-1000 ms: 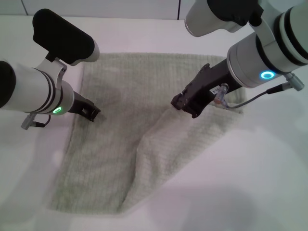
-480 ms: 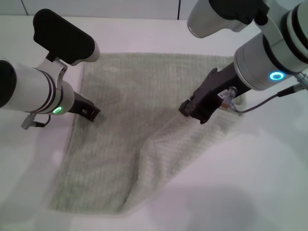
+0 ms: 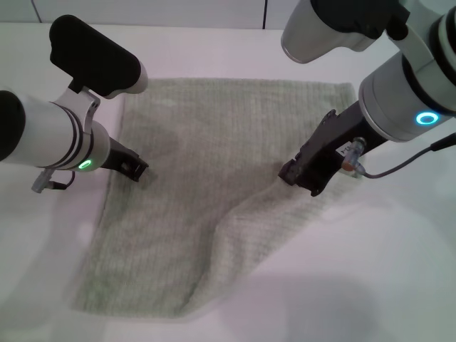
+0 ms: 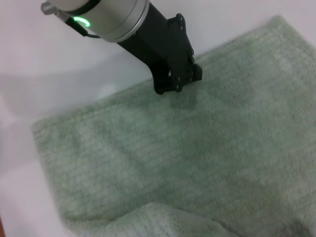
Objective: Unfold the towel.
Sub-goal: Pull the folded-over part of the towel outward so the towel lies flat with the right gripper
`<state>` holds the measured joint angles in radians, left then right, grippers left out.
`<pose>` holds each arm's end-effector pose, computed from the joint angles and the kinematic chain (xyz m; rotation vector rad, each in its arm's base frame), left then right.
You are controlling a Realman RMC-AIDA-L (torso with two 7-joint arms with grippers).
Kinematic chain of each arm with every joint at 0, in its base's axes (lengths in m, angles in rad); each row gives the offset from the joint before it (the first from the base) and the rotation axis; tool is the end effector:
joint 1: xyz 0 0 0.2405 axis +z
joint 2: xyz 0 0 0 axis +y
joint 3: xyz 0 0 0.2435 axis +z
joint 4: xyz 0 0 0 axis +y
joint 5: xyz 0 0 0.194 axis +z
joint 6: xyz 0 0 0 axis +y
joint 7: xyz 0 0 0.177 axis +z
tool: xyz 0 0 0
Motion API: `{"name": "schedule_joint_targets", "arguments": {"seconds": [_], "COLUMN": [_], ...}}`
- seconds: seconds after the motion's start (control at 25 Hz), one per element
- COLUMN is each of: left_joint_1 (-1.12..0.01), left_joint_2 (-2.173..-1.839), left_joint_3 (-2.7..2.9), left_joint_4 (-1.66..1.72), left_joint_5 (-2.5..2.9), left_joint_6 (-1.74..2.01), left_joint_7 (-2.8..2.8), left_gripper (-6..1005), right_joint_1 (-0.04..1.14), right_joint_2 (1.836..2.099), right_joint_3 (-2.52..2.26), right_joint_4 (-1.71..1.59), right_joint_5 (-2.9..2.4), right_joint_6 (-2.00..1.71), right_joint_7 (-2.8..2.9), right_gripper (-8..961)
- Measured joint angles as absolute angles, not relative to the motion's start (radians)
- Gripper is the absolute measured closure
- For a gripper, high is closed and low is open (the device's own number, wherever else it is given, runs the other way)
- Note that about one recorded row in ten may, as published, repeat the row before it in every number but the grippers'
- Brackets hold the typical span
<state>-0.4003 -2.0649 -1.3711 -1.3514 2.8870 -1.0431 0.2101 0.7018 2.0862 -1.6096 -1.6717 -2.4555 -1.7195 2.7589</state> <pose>-0.2366 0.3516 -0.0486 -2.2183 -0.8182 0.4519 0.0821 0.3000 -0.0401 -2.8098 0.5844 -0.4493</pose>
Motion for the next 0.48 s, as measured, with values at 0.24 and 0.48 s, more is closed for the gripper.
{"name": "schedule_joint_targets", "arguments": {"seconds": [0.24,0.48], "left_joint_1": [-0.4,-0.4], "left_joint_2": [-2.066,-2.066], "left_joint_3": [-1.368,-1.368], "left_joint_4": [-1.35,-1.341], "left_joint_5": [2.887,2.887], "left_joint_6": [-1.045,-1.045], "left_joint_7": [0.21,0.21], "left_gripper": [1001,1000], "right_joint_1": [0.707,0.712], "right_joint_2": [2.087,2.088], "right_joint_3": [-1.615,-1.634], "right_joint_4": [-1.716,-1.729], "right_joint_5": [-2.458,-2.48], "right_joint_6": [-1.777,-1.807], "right_joint_7": [2.786,2.813], "right_gripper": [955,954]}}
